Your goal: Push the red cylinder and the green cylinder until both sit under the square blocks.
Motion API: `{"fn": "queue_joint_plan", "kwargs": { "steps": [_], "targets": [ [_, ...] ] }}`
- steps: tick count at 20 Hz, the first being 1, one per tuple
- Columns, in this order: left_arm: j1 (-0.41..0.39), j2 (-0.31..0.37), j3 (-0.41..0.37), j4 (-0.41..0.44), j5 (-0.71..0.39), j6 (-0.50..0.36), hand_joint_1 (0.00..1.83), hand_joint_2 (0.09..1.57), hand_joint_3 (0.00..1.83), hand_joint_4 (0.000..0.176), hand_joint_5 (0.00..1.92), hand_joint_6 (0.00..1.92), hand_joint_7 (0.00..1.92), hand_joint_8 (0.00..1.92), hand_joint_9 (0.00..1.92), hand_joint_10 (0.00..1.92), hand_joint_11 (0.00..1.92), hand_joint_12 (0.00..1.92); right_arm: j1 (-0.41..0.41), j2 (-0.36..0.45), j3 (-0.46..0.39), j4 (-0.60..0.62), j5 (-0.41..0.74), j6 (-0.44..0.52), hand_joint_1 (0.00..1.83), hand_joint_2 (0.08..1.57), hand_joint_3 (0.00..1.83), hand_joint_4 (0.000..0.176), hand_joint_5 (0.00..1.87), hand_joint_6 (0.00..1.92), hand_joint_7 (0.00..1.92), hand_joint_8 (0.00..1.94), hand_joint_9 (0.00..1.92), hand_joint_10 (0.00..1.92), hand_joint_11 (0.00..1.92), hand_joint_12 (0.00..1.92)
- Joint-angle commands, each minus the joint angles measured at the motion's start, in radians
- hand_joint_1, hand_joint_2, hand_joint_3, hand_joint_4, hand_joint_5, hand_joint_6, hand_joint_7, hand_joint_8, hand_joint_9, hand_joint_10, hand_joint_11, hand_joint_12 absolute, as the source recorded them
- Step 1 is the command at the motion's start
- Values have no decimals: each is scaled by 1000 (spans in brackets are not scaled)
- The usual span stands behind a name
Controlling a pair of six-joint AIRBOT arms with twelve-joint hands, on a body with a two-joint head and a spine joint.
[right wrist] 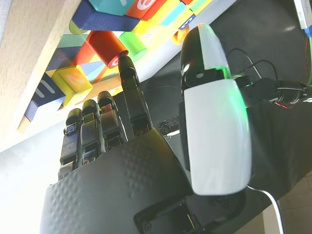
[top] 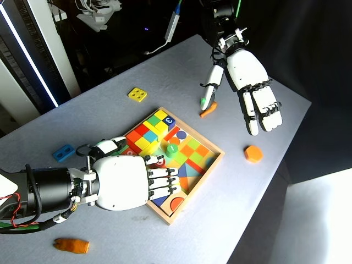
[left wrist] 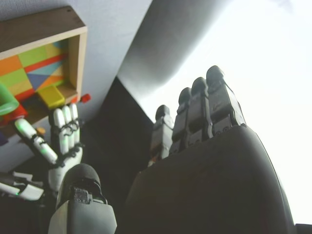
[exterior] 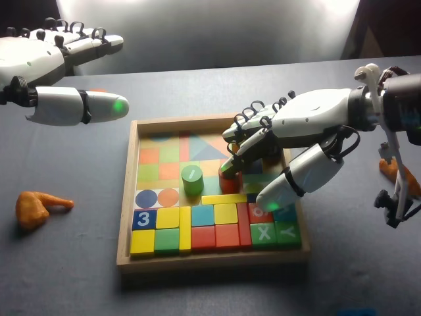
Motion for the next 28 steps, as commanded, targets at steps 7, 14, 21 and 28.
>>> {"fn": "queue_joint_plan", "kwargs": {
  "steps": [7,14,21,28],
  "targets": [
    [-8,-2,7,-14,-114,1,0,1046,0,176,31,1,0,0,0,0,0,105,15,13,3,6,35,27,221,1020,2,175,511,8,11,2,0,0,5,3],
    [-6,-1,7,-14,-114,1,0,1058,0,168,32,2,0,0,0,0,0,207,21,26,2,-5,37,38,233,1018,0,153,526,7,11,1,0,0,18,10],
    [-4,0,7,-14,-113,1,0,1074,0,131,41,2,0,0,0,0,0,303,23,37,2,-17,42,54,240,1023,1,143,537,5,22,2,0,0,6,11],
    [-2,1,7,-14,-113,1,0,1075,0,137,49,0,7,0,7,1,0,320,22,54,-6,-52,46,87,255,1032,4,134,531,1,23,0,0,0,15,21]
  ]
}}
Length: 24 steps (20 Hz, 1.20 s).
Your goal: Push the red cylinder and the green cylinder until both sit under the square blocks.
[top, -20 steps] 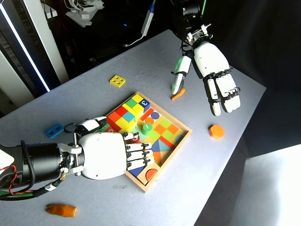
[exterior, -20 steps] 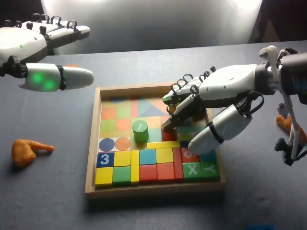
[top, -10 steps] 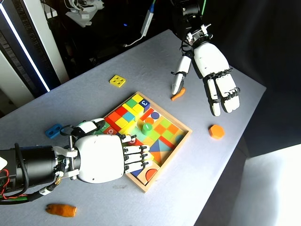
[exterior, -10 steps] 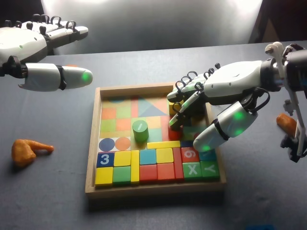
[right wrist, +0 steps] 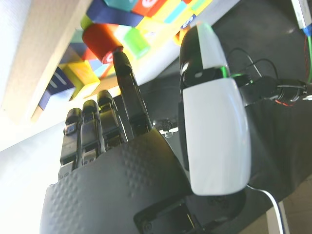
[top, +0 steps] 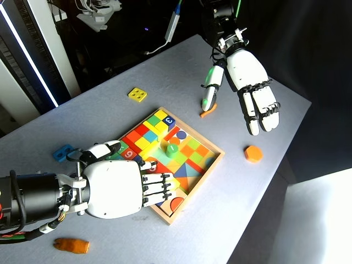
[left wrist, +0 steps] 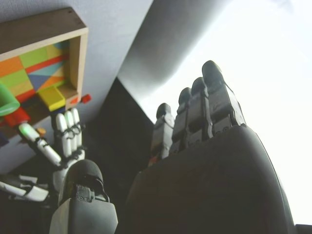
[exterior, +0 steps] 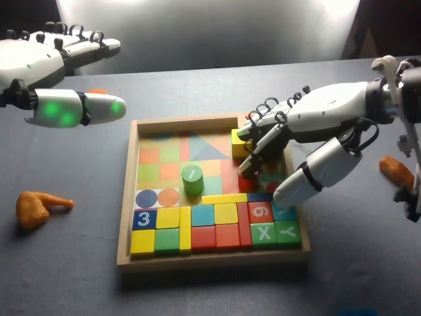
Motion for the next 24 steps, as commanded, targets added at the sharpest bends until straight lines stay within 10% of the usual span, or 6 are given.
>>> {"fn": "queue_joint_plan", "kwargs": {
  "steps": [1,9,24],
  "targets": [
    [-9,2,7,-14,-118,1,0,1074,0,145,45,1,5,0,7,1,0,293,8,10,-3,26,12,7,257,1034,4,133,530,0,17,0,0,0,10,20],
    [-8,2,7,-15,-117,2,0,1071,1,164,42,1,0,0,1,0,0,255,7,38,-21,-2,15,36,274,1040,2,131,545,3,29,6,0,0,3,29],
    [-2,4,7,-23,-118,2,0,1074,0,141,39,0,0,0,9,0,0,341,0,72,-47,-19,28,59,243,1042,0,157,537,1,28,2,0,0,14,8]
  ]
}}
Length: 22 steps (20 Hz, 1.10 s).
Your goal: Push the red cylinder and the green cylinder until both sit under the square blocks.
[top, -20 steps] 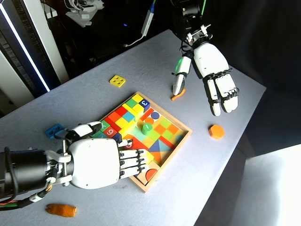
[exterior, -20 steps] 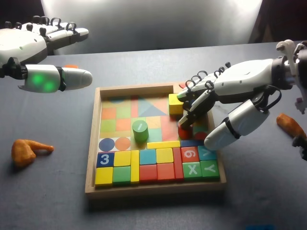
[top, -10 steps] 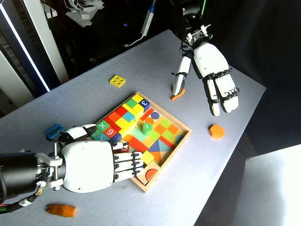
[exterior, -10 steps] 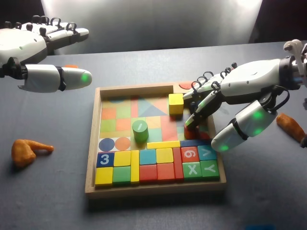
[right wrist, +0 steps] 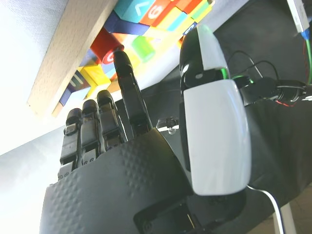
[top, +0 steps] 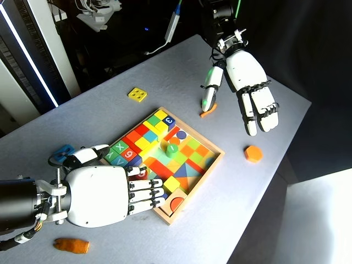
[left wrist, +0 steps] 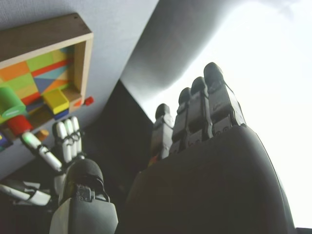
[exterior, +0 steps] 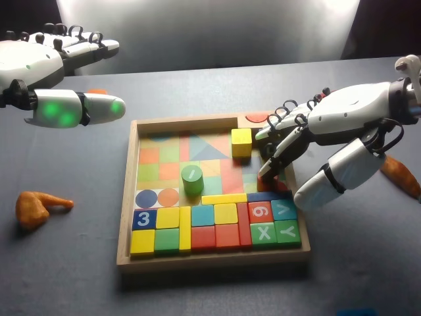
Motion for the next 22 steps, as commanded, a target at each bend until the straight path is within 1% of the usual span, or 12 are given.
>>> {"fn": "queue_joint_plan", "kwargs": {
  "steps": [1,5,7,8,9,11,14,15,17,20,21,22],
  "targets": [
    [-6,3,7,-16,-114,2,0,1086,1,133,37,3,0,0,1,0,0,262,1,9,-3,40,15,8,241,1044,1,160,530,3,21,0,0,0,0,0],
    [-6,4,7,-17,-115,2,2,1088,1,125,44,2,0,0,1,0,0,279,0,20,-7,39,15,10,230,1056,5,151,536,4,0,0,0,0,13,6],
    [-6,4,7,-17,-115,2,5,1095,3,119,42,0,0,0,0,0,0,272,-1,25,-9,39,14,11,236,1061,7,151,537,4,2,1,0,0,9,5],
    [-5,4,7,-17,-115,2,18,1096,1,118,34,1,0,0,0,0,0,199,-2,27,-11,39,14,12,217,1062,6,159,525,0,1,0,0,0,0,0],
    [-5,4,7,-17,-115,2,3,1083,1,128,26,2,0,0,0,0,0,281,-3,29,-12,38,14,13,224,1061,4,155,529,2,1,0,0,0,0,0],
    [-5,5,7,-18,-115,2,0,1073,0,134,37,4,0,0,4,1,0,357,-5,34,-15,38,14,14,229,1061,4,155,532,2,1,0,0,0,7,3],
    [-4,5,7,-19,-115,2,10,1088,4,133,34,0,0,0,0,0,0,307,-9,41,-20,37,14,18,225,1062,3,163,531,2,0,0,0,0,18,9],
    [-3,5,7,-19,-115,2,6,1088,3,144,30,0,0,0,0,0,0,306,-10,42,-21,37,14,19,226,1066,5,158,530,1,0,0,0,0,16,9],
    [-1,5,7,-22,-115,2,0,1095,6,145,26,2,0,0,0,0,0,301,-13,47,-25,37,15,22,207,1075,7,149,532,1,0,0,0,0,11,8],
    [0,5,7,-23,-115,2,13,1105,1,142,38,3,0,0,0,0,0,329,-19,52,-30,37,15,26,180,1079,7,159,519,0,0,0,0,0,3,6],
    [0,5,7,-24,-115,2,6,1098,0,151,32,1,0,0,0,0,0,288,-22,53,-31,37,16,28,191,1076,4,162,522,2,0,0,0,0,11,10],
    [0,6,7,-24,-115,2,7,1092,0,144,25,1,0,0,0,0,0,245,-25,54,-32,37,17,29,191,1074,3,168,517,0,0,0,0,0,13,12]
  ]
}}
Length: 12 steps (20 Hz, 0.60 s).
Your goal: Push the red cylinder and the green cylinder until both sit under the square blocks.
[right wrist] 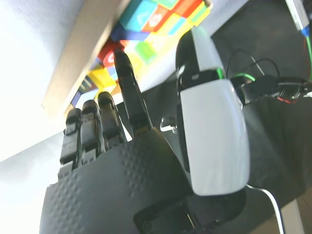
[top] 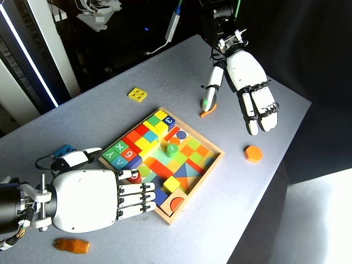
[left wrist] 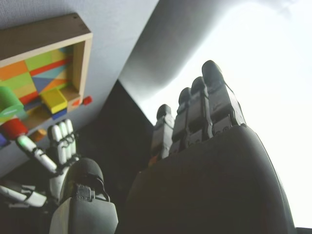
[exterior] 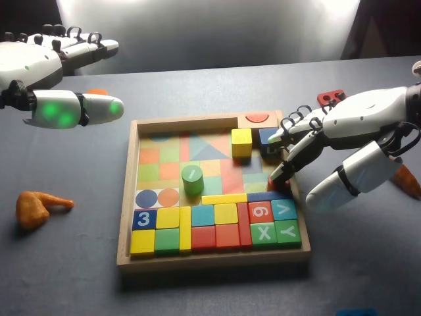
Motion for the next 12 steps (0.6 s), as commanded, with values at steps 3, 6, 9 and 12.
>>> {"fn": "queue_joint_plan", "kwargs": {
  "steps": [3,6,9,12],
  "targets": [
    [-2,5,7,-15,-116,2,6,1089,1,133,24,2,0,0,0,0,0,250,-7,10,-6,33,15,6,184,1069,0,164,517,0,0,0,0,0,6,12],
    [0,5,7,-17,-117,2,10,1100,3,132,30,4,0,0,0,0,0,262,-10,15,-12,33,17,7,165,1070,0,174,505,0,0,0,0,0,0,8],
    [1,5,7,-17,-117,2,4,1088,0,131,40,2,0,0,1,0,0,263,-10,17,-12,33,17,7,161,1067,0,170,504,0,0,0,0,0,0,1],
    [1,5,7,-17,-117,2,10,1070,0,149,38,0,0,0,6,1,0,343,-11,17,-14,33,21,7,164,1068,1,166,515,5,0,0,0,0,13,6]
  ]
}}
